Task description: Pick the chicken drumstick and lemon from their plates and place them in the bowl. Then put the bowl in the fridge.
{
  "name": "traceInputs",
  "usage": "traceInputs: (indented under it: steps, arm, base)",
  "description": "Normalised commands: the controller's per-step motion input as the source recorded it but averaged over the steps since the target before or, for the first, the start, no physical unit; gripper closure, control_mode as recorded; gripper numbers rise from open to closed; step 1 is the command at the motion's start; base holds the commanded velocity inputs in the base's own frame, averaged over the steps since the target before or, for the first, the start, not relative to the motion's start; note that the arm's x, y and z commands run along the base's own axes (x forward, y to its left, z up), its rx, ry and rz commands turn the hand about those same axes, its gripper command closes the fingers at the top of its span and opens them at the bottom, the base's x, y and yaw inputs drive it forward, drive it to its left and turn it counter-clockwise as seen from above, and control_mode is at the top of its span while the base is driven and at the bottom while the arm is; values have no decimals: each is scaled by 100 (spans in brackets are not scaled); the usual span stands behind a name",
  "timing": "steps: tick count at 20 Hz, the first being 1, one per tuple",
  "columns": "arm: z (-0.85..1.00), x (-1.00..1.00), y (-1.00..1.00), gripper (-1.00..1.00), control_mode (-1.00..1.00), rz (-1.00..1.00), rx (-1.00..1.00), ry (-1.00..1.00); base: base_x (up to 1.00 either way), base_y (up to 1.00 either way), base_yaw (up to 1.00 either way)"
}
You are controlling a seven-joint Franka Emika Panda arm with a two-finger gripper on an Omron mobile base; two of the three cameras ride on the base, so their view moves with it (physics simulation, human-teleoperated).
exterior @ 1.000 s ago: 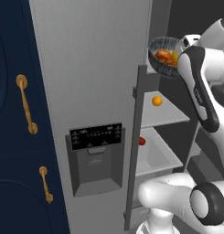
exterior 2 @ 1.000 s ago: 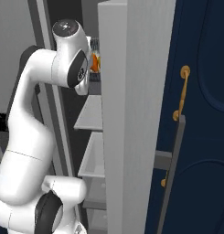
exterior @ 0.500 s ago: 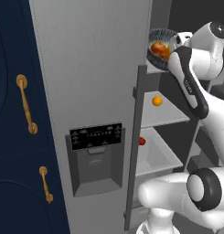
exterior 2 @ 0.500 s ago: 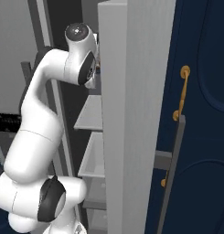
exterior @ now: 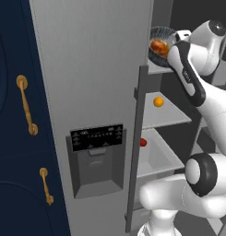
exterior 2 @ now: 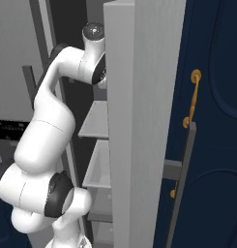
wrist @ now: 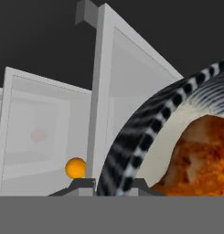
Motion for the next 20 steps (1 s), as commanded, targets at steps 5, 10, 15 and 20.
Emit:
traceInputs:
  steps: [5, 10, 15, 20]
  arm:
    - [0, 4, 0, -100, -100, 0, 0, 0]
    - [0, 2, 0, -100, -100, 0, 0, -7]
    - [0, 0, 0, -100, -100, -1, 0, -26]
    - [31, -46, 2, -100, -100, -5, 0, -11]
  base:
    - [0, 0, 0]
    - [0, 0, 0]
    - [0, 0, 0]
    - [0, 0, 0]
